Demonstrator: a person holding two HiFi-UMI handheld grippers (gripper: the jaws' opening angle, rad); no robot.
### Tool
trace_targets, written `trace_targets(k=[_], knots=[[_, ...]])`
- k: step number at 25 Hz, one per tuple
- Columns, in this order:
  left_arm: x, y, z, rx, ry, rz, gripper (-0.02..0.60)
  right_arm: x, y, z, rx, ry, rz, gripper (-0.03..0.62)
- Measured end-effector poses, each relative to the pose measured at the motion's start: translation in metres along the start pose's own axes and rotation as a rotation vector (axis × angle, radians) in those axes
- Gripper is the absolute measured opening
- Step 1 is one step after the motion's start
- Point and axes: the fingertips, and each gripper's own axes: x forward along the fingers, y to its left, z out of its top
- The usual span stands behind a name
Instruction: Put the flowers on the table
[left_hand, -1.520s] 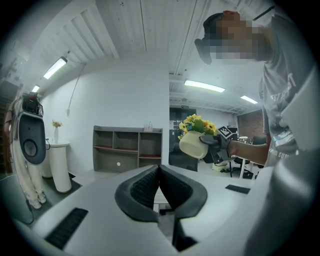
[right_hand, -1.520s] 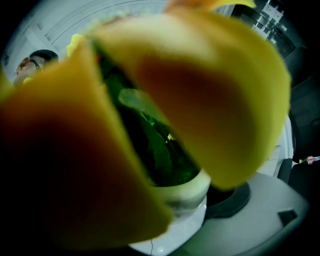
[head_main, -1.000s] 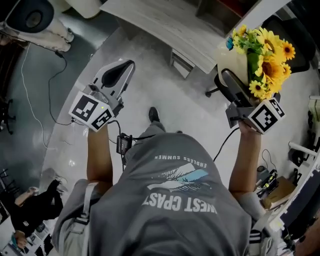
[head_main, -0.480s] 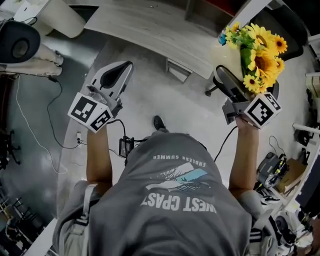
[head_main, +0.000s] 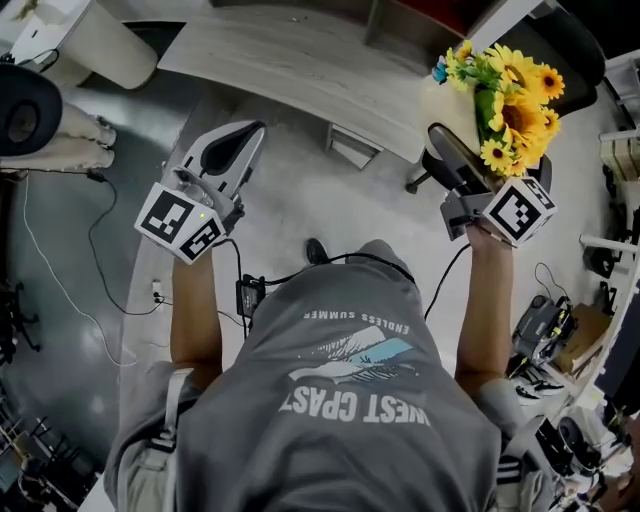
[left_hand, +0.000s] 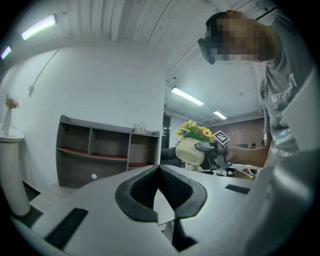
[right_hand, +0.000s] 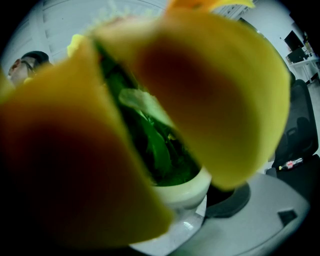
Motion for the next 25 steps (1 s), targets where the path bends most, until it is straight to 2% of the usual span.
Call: trace_targets(k=[4,9,14,25], knots=[[-0.001,-0.001,0.001,-0.003,0.002,0.010,0.017,0.001,-0.005,0.000,0.022,0.002,0.008,0.522],[0.005,-0.022,-0.004,-0.006,0.010,0.043,0.017,-0.015,-0.020,0.006,-0.014,0.021,0.026,0.522],[0.018,0.026,-0.006,-0.020,0.025,0.095,0.017,0.035,-0.050,0.011,0.023,0.051,0.030,0.522],[0.050,0.080,-0.010,-0.064,0.030,0.174,0.017,0.112,-0.117,0.003,0.075,0.132,0.043,0.522]])
